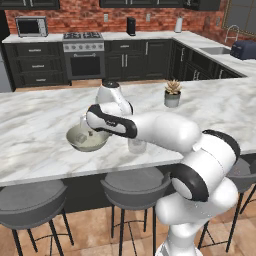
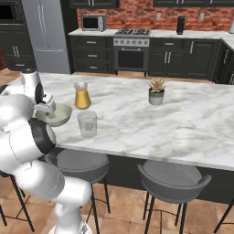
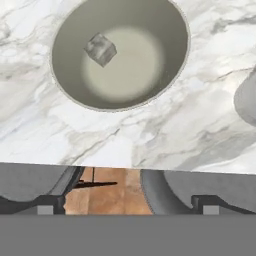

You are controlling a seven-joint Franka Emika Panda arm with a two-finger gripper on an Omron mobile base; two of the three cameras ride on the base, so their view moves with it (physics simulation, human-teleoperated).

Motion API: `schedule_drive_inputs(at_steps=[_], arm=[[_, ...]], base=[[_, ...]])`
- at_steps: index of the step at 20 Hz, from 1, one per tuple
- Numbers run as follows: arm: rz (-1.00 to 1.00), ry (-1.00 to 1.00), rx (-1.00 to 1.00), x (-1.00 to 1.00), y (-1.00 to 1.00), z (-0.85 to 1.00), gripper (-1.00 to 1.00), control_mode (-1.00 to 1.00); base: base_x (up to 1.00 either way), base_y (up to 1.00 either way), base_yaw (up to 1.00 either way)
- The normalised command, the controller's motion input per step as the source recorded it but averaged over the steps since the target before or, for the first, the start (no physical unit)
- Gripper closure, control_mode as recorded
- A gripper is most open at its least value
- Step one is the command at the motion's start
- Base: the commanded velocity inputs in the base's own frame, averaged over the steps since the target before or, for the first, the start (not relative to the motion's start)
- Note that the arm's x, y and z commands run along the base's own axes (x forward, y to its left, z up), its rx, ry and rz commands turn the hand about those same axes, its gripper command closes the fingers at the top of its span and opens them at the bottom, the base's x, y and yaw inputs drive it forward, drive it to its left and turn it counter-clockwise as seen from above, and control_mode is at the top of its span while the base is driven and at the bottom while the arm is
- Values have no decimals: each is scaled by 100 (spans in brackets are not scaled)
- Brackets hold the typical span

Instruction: There are two ice cubes in the ice bowl. Place both ice cubes in the glass cup.

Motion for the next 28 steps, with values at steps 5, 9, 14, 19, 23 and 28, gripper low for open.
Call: schedule_drive_inputs(at_steps=[5,9,14,19,23,28], arm=[[0,3,0,44,70,-2,-100,-100],[0,1,-1,53,35,0,-100,-100],[0,0,-1,51,19,-22,-100,-100],[0,0,0,55,10,-38,-100,-100],[0,0,0,48,0,-42,-100,-100],[0,0,0,38,-3,-40,-100,-100]], base=[[0,0,0],[0,0,0],[0,0,0],[0,0,0],[0,0,0],[0,0,0]])
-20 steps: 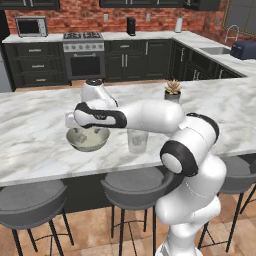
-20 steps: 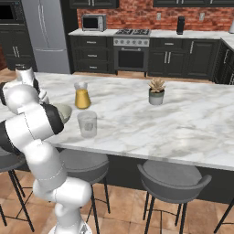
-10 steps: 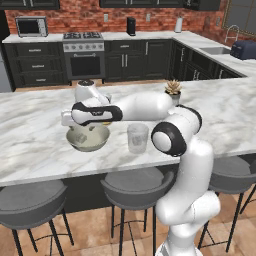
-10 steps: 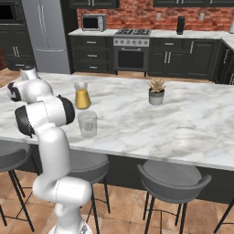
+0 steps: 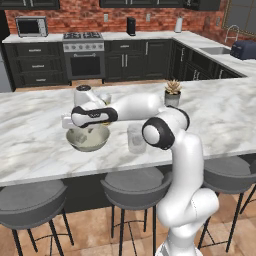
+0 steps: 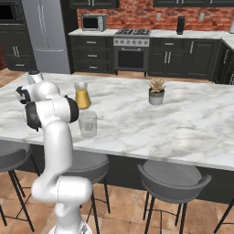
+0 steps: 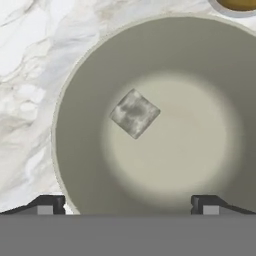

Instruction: There are two ice cubes in the ice bowl. Place both ice cubes in the glass cup.

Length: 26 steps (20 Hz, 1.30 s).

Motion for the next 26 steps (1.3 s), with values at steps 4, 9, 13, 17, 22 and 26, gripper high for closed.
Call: schedule_drive_inputs(at_steps=[4,9,13,17,22,26], arm=[[0,1,0,20,-7,-29,-100,-100],[1,0,0,16,-16,-27,-100,-100],[0,0,0,2,-24,-27,-100,-100],[1,0,0,4,-9,-28,-100,-100],[1,-2,2,2,0,-17,-100,-100],[0,-2,2,12,2,-9,-100,-100]], base=[[0,0,0],[0,0,0],[0,0,0],[0,0,0],[0,0,0],[0,0,0]])
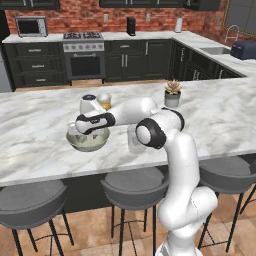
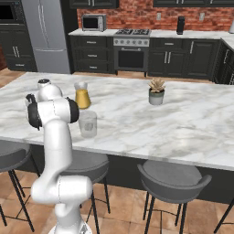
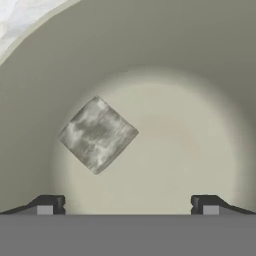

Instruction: There are two ice cubes in the ice bowl. Place both ice cubes in the glass cup.

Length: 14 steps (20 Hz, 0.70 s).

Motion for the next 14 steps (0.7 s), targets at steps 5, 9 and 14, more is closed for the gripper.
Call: schedule_drive_inputs(at_steps=[5,9,14], arm=[[0,0,0,16,3,-5,-100,-100],[0,0,0,19,15,-9,-100,-100],[0,2,0,15,11,-10,-100,-100]], base=[[0,0,0],[0,0,0],[0,0,0]])
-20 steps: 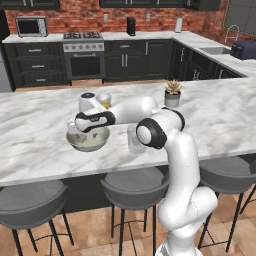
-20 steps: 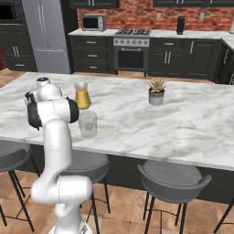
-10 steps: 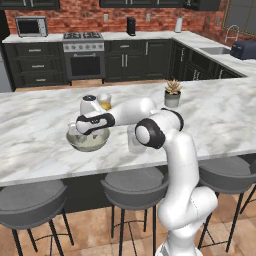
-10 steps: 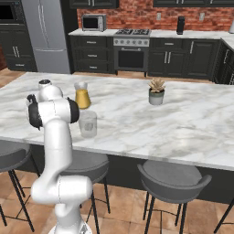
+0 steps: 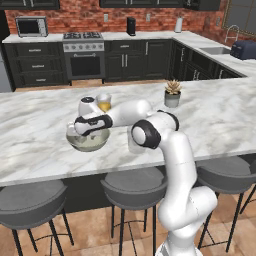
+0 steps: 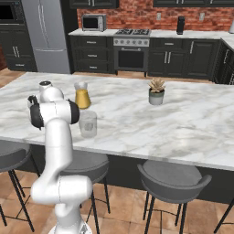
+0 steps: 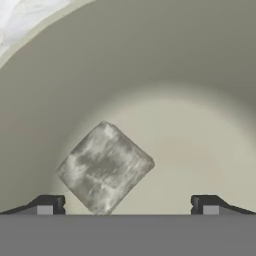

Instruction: There are two ice cubes in the ice bowl. Place both ice cubes in the glass cup.

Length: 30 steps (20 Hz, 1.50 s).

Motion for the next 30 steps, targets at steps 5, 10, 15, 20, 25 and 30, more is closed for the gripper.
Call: schedule_drive_inputs(at_steps=[5,10,15,20,25,30], arm=[[0,3,0,21,5,-13,-100,-100],[0,0,0,31,0,-18,-100,-100],[0,1,0,30,3,-21,-100,-100],[0,10,0,7,2,-22,100,-100],[0,0,0,-5,-1,0,100,-100],[0,-5,0,-77,-53,2,100,-100]], base=[[0,0,0],[0,0,0],[0,0,0],[0,0,0],[0,0,0],[0,0,0]])
